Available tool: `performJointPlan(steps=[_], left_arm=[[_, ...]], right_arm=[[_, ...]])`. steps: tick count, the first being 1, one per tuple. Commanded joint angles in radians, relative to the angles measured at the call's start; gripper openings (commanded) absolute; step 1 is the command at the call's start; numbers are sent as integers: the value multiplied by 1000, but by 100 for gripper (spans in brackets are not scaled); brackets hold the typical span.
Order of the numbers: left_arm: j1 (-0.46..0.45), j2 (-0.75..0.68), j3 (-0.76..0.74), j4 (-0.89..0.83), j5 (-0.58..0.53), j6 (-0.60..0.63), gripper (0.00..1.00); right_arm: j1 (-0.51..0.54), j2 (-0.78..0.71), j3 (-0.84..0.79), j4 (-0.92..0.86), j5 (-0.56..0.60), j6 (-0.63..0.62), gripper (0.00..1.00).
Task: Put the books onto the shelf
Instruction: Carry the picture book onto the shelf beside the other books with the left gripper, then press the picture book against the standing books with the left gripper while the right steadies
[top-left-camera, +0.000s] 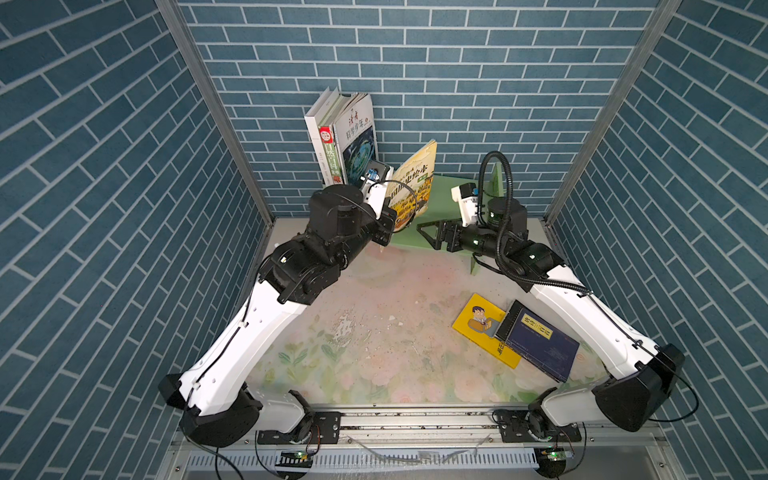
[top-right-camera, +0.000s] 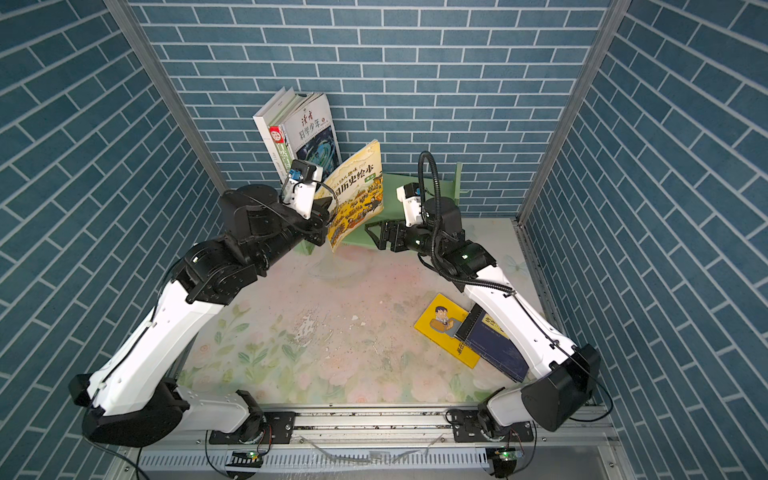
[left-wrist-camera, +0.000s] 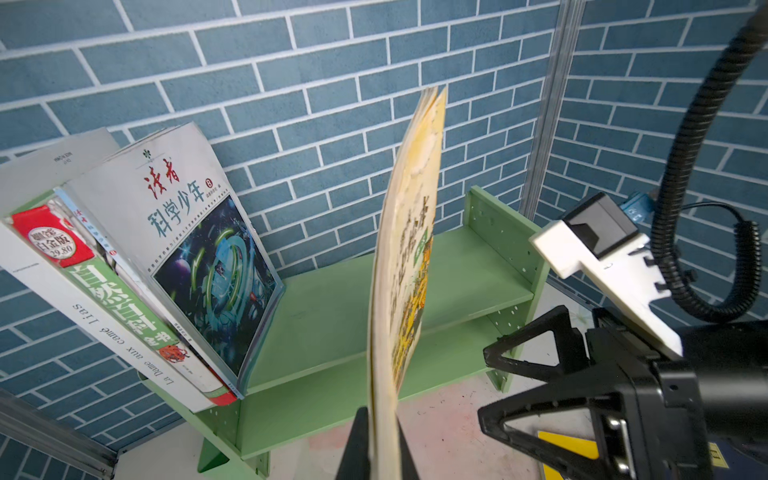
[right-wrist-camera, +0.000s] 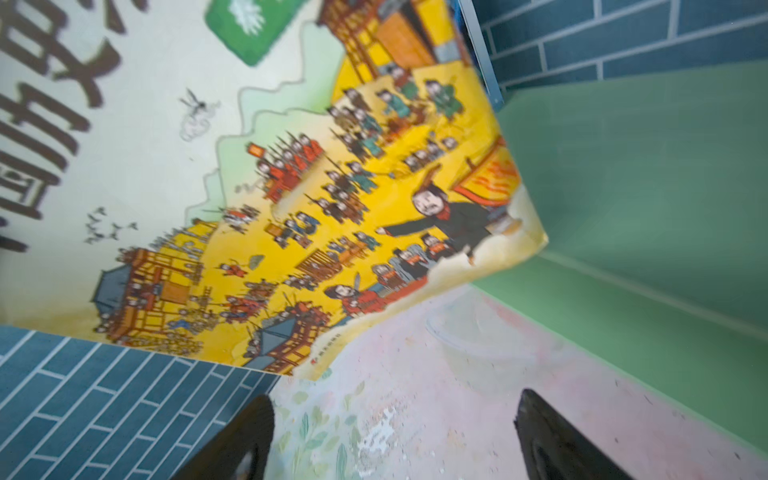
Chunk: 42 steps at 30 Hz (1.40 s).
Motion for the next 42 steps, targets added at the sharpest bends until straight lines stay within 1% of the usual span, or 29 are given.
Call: performJointPlan(steps=[1, 4, 8, 12, 18, 20, 23, 24, 31, 42], left_arm=[[54, 38, 100, -1, 65, 11, 0], [95, 107, 198, -38, 112, 9, 0], [131, 231, 371, -111, 112, 40, 0], [190, 359, 545, -171, 151, 6, 0], [264, 478, 670, -162, 195, -1, 0], [275, 500, 672, -153, 195, 32, 0], [281, 516, 657, -128, 154, 73, 0], [290, 523, 653, -119, 156, 76, 0], [383, 566, 651, -59, 246, 18, 0], [426, 610, 647, -15, 251, 37, 0]], right_arm=[[5, 54, 48, 72, 23, 39, 91], [8, 76, 57, 117, 46, 54, 91], [9, 98, 67, 147, 80, 62, 91], [8, 118, 63, 179, 112, 65, 91], [7, 157, 82, 173, 120, 70, 92], [8, 164, 88, 165, 122, 68, 91], [8, 174, 101, 144, 126, 62, 91], [8, 177, 104, 139, 127, 61, 91], [9, 203, 135, 114, 126, 50, 91], [8, 225, 173, 47, 157, 24, 91]])
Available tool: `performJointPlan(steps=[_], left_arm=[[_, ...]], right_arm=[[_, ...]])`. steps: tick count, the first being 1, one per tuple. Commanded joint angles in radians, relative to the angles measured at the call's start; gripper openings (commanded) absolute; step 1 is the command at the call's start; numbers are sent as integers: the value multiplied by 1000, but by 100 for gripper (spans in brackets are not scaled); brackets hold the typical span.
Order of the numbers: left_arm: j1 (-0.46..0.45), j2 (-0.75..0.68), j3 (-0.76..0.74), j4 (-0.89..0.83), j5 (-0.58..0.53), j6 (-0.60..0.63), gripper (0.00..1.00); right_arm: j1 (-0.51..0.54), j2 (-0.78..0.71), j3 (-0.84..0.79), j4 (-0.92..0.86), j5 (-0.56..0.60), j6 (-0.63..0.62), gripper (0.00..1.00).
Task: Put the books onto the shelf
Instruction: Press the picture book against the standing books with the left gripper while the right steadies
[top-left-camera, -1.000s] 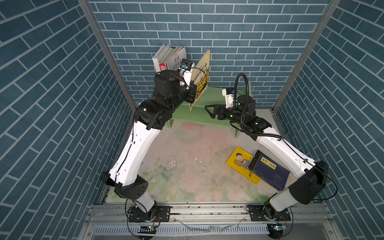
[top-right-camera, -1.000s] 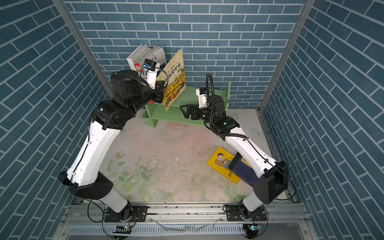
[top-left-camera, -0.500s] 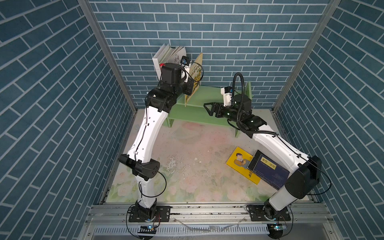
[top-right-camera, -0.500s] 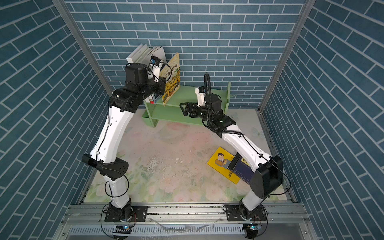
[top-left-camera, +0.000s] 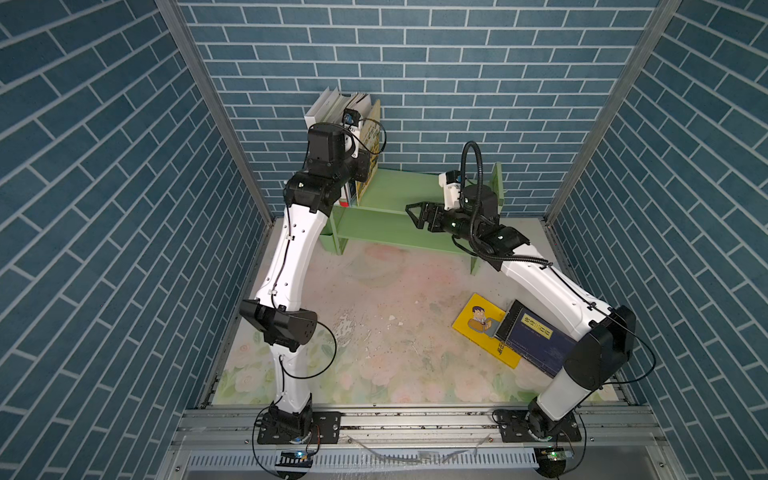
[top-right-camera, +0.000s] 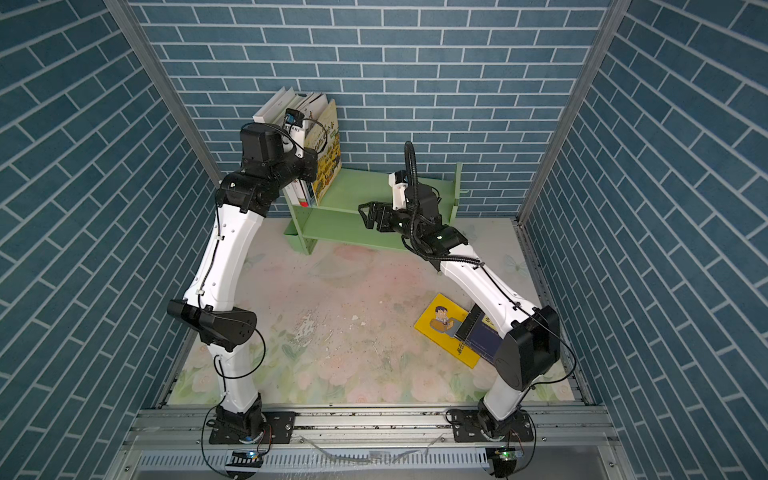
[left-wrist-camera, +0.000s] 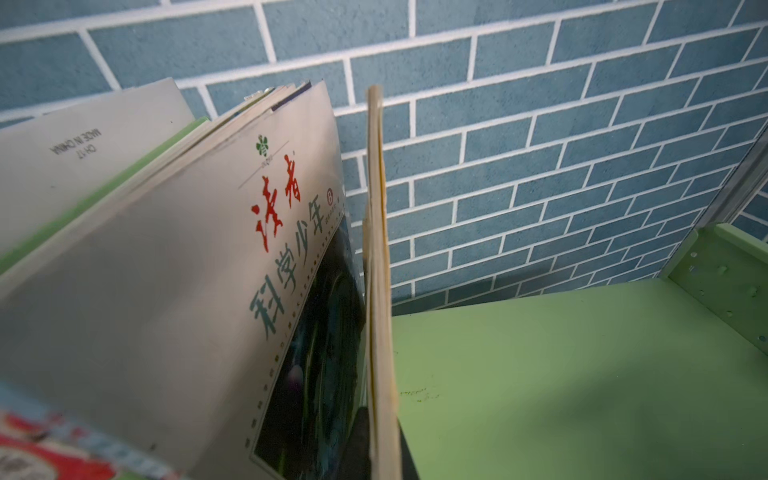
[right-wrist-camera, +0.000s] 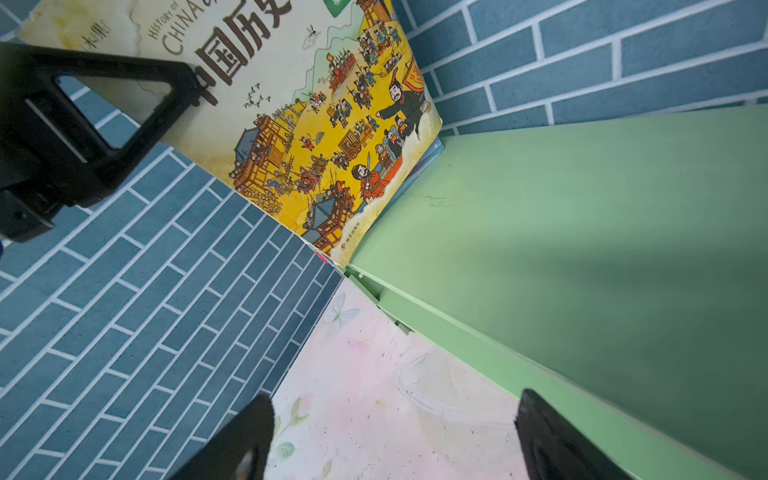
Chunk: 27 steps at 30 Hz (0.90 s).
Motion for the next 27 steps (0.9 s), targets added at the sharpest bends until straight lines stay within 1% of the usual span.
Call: performJointPlan(steps=[1, 11, 16, 27], left_arm=[[13, 13, 5, 67, 16, 6, 0], [44, 22, 5, 86, 34, 8, 0], [50, 5, 4, 58, 48, 9, 0], [50, -15, 5, 22, 19, 26, 0]], right_arm=[[4, 6, 32, -29, 28, -19, 92], [3, 11, 40, -64, 54, -27, 91], [2, 14, 39, -67, 69, -25, 91], [3, 17, 39, -77, 78, -22, 91]])
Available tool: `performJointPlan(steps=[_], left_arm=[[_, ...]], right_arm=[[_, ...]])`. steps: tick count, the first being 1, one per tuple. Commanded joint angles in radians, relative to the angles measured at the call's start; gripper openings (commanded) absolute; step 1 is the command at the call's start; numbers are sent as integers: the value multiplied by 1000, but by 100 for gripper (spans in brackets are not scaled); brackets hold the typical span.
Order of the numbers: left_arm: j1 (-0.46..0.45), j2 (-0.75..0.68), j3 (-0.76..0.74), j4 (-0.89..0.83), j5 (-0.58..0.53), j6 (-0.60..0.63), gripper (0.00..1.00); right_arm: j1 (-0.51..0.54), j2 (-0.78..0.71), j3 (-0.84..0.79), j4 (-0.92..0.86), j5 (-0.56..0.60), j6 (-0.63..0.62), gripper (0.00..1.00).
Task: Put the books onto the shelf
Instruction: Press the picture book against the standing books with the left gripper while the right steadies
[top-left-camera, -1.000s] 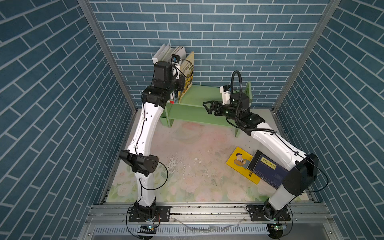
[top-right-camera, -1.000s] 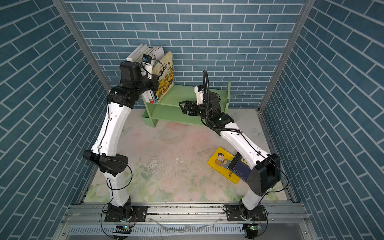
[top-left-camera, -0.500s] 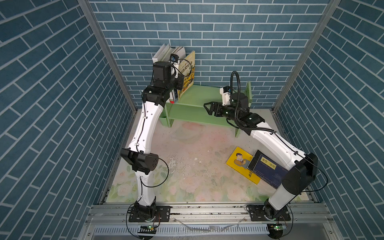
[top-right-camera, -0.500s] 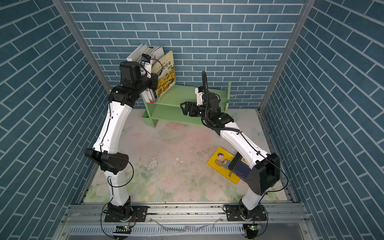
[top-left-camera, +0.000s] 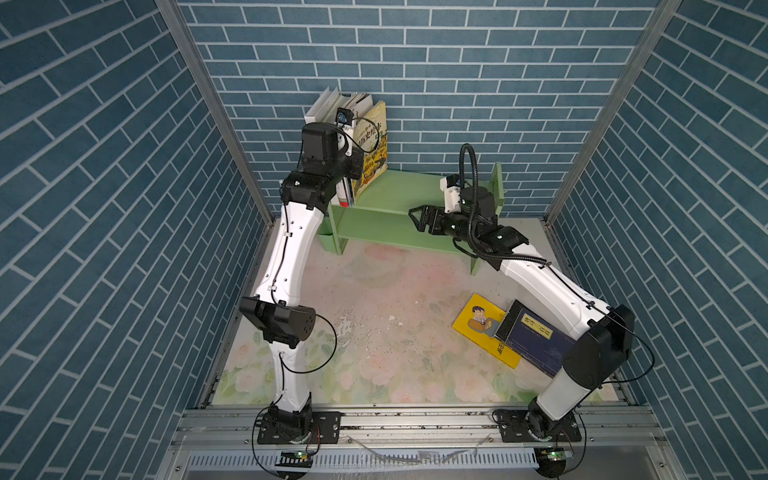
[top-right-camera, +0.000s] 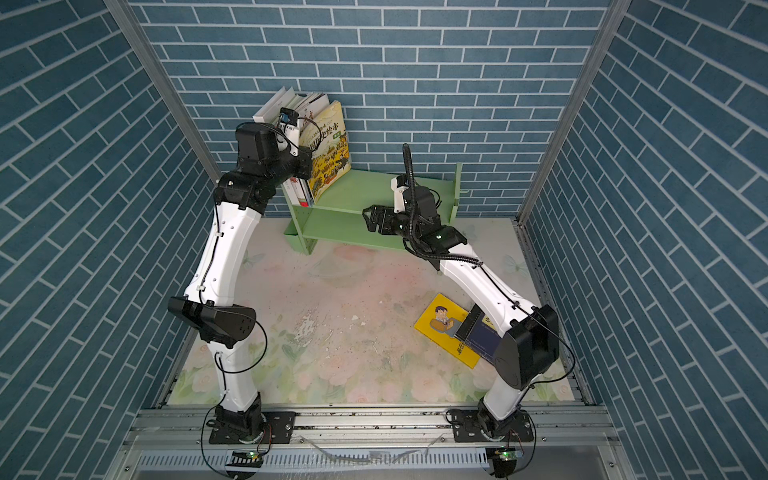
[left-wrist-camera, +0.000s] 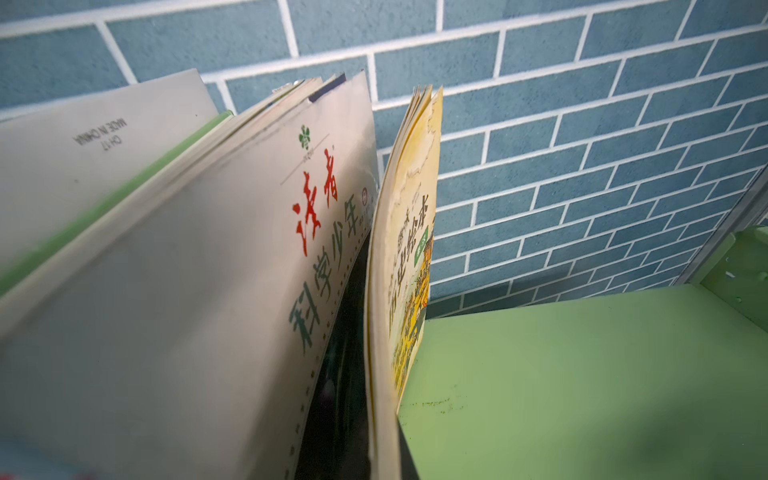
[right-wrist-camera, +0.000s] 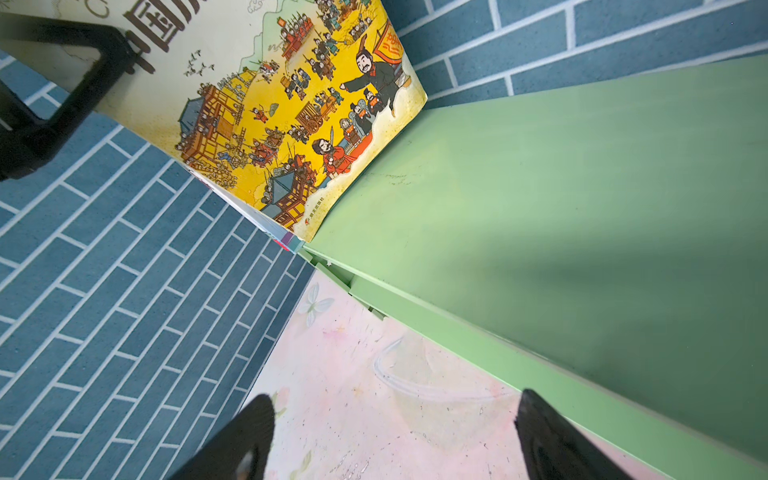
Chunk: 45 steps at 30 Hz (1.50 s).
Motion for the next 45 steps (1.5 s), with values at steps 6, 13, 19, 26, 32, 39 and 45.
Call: performJointPlan(steps=[6, 13, 19, 26, 32, 39, 45], left_arm=[[4, -36, 27, -20, -6, 6, 0], [4, -56, 31, -33, -14, 7, 0], [4, -62, 20, -33, -30, 12, 0], [4, -44, 10, -5, -32, 9, 0], [4, -24, 18, 5, -27, 4, 0], [4, -11, 14, 33, -35, -5, 5], [4, -6, 11, 48, -38, -8, 9]], right_arm=[[4, 4, 27, -14, 31, -23, 91], [3, 7, 27, -19, 31, -20, 91], [3, 6, 25, -21, 34, -18, 91], [3, -2, 20, -27, 40, -21, 91], [2, -2, 23, -34, 46, -28, 91], [0, -1, 23, -38, 52, -32, 91], [-3, 7, 29, -48, 51, -38, 91]])
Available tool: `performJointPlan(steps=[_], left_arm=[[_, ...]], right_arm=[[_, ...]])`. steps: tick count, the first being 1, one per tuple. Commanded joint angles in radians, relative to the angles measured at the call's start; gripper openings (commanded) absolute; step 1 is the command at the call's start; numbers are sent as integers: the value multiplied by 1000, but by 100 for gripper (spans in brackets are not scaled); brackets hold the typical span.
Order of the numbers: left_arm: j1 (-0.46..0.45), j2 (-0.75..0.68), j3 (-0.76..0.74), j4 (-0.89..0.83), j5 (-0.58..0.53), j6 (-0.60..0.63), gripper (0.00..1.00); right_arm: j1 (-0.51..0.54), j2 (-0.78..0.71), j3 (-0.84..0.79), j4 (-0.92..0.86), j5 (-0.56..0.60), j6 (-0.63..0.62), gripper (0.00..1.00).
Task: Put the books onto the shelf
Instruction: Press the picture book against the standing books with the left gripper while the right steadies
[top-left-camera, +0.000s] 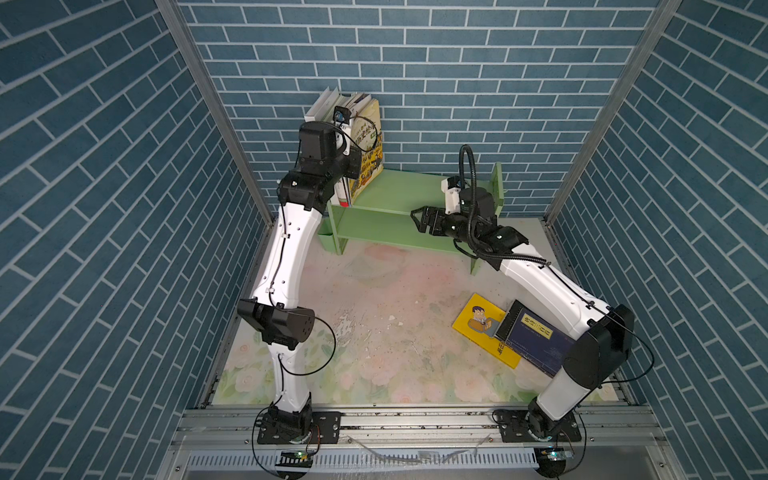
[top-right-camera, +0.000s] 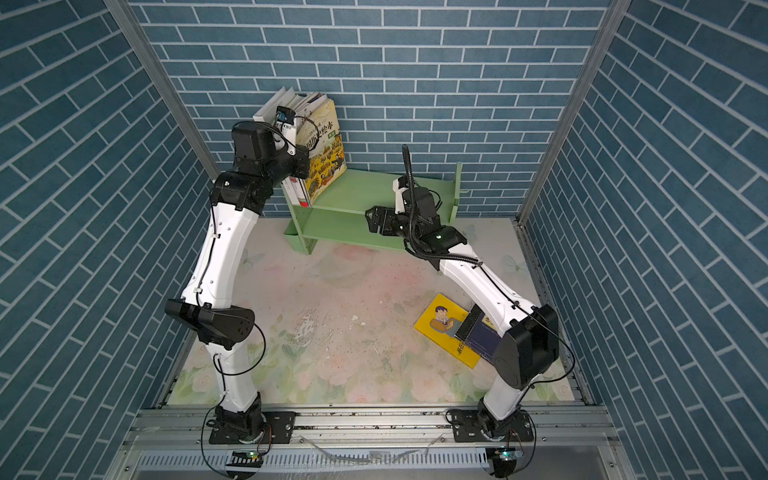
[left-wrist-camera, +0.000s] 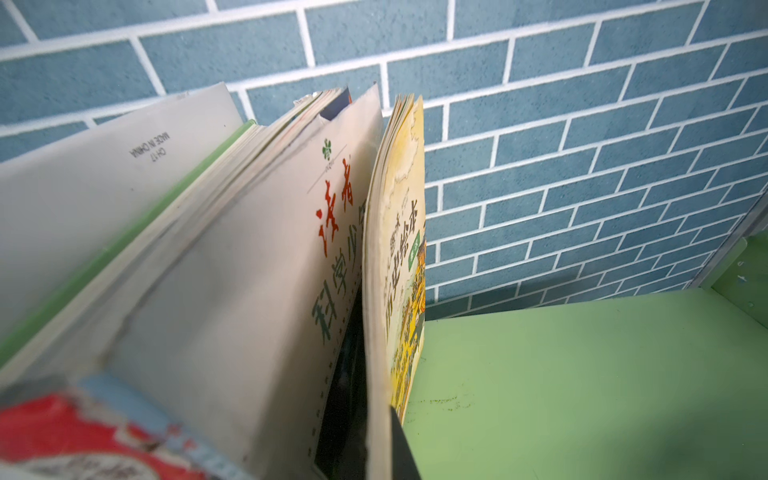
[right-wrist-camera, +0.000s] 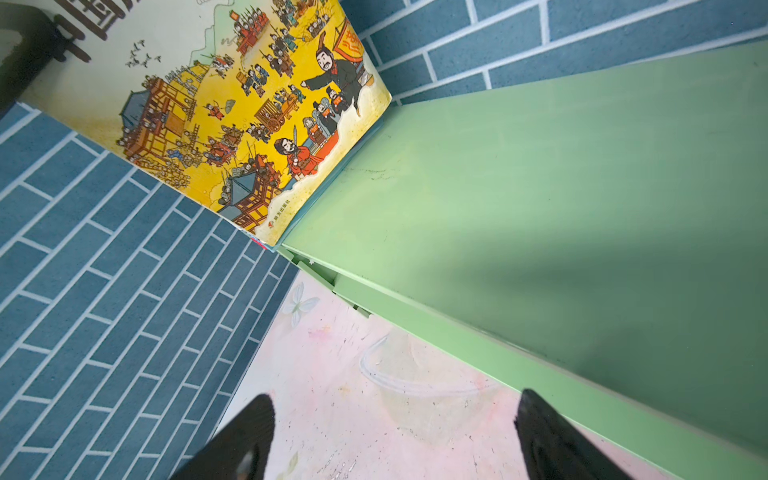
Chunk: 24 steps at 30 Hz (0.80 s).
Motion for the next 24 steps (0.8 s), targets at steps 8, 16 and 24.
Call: performJointPlan(steps=[8, 16, 24], left_arm=[[4, 4, 6, 38, -1, -23, 5], [5, 9, -38, 79, 5, -55, 0], [4, 0, -72, 118, -14, -66, 0]], right_arm=[[-5, 14, 30, -19, 9, -26, 91], [-7, 7, 21, -29, 20, -29, 91], [-11, 5, 18, -34, 21, -31, 91]])
